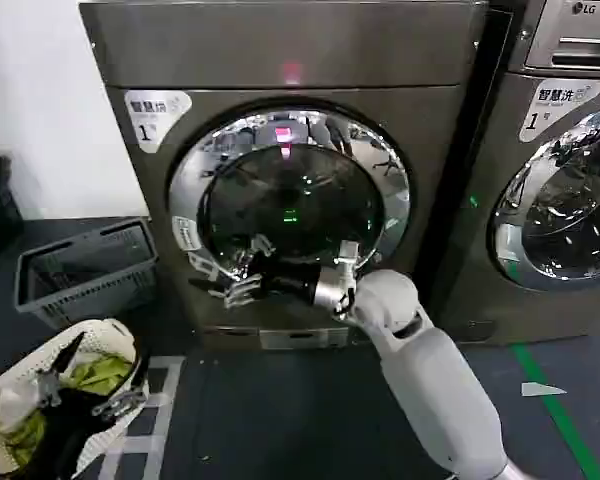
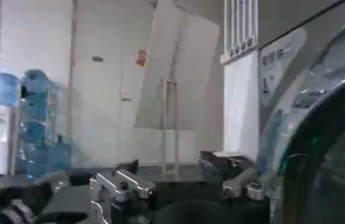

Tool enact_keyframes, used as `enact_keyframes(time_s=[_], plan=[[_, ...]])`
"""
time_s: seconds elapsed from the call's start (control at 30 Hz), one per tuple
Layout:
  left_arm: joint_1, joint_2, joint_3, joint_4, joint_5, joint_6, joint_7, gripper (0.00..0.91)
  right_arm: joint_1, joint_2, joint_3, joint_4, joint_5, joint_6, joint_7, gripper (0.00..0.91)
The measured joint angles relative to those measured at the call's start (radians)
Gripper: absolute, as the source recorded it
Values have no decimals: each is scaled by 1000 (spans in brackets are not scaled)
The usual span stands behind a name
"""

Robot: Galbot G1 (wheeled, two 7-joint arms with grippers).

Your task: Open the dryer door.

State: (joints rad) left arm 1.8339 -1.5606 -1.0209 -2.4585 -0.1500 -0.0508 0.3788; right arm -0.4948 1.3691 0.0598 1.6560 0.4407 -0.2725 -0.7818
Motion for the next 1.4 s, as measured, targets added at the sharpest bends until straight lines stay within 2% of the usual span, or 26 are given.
enact_keyframes(time_s=[0.2,0.67,1.4], plan=[[3,-1,17,-4,24,2,1,907,40,13,-13,-124,-97,87,25,907],[0,-2,12,8,42,21,0,907,164,98,-141,-370,-153,131,39,907],[1,2,-15,-1,49,59,18,907,308,231,-190,-606,-185,191,51,907]])
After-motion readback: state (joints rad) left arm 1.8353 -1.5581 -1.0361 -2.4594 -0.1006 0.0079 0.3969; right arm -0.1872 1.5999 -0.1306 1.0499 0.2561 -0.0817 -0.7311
